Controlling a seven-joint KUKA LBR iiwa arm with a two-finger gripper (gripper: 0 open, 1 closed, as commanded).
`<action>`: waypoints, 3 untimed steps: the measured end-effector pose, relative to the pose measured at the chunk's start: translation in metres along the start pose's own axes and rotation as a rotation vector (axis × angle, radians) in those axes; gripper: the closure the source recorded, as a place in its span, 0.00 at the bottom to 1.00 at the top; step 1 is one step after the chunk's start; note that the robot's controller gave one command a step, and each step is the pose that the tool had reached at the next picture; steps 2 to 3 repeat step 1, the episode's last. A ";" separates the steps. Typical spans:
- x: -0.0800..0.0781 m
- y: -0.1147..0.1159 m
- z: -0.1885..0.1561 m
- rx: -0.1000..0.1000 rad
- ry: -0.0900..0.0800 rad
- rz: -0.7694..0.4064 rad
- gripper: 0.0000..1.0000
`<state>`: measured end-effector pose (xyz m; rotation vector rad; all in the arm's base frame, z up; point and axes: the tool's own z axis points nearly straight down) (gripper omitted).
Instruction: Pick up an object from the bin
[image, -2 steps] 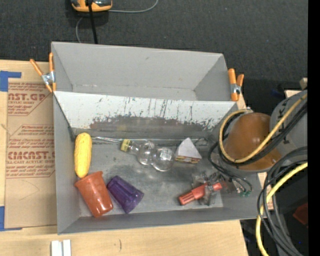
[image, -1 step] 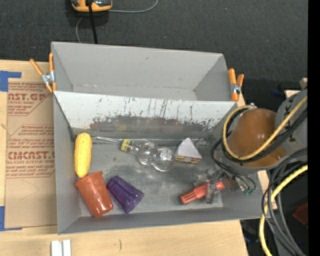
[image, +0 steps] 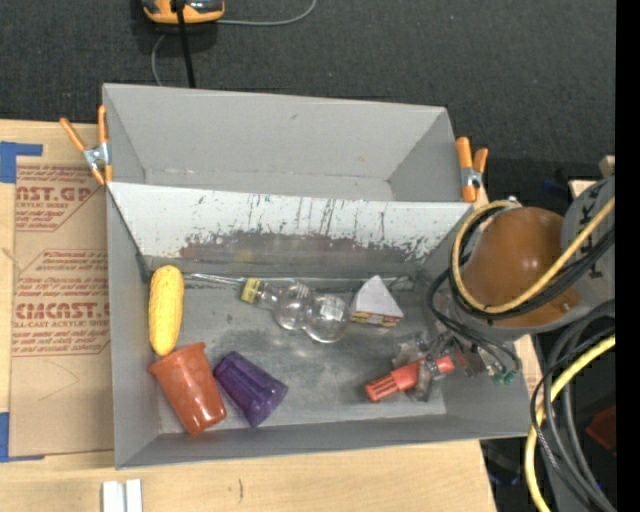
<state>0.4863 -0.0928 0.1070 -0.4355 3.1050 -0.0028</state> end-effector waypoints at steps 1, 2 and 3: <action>-0.001 0.000 -0.010 0.001 -0.002 -0.001 1.00; -0.001 0.000 -0.010 0.001 -0.002 -0.001 1.00; -0.001 0.000 -0.010 0.001 -0.002 -0.001 1.00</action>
Offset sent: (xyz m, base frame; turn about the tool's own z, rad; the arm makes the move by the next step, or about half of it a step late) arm 0.0000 -0.0001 0.0880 0.0000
